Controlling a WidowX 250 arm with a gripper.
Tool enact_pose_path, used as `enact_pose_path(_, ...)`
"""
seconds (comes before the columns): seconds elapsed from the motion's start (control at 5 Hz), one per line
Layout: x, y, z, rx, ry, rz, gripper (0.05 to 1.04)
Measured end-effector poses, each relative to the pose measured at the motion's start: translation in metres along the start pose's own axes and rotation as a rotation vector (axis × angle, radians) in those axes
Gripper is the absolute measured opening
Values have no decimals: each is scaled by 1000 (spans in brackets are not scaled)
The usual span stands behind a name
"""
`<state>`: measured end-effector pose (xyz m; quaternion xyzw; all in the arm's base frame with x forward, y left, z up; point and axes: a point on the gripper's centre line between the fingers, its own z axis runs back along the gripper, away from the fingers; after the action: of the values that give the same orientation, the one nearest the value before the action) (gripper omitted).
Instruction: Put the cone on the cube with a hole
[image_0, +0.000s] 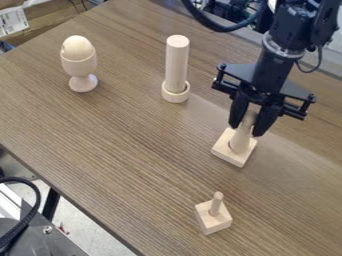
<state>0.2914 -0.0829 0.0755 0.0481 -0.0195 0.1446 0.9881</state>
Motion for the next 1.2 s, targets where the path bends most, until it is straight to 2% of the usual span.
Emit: enact_pose_path(1.2,0,5,-6,2,10,5,334)
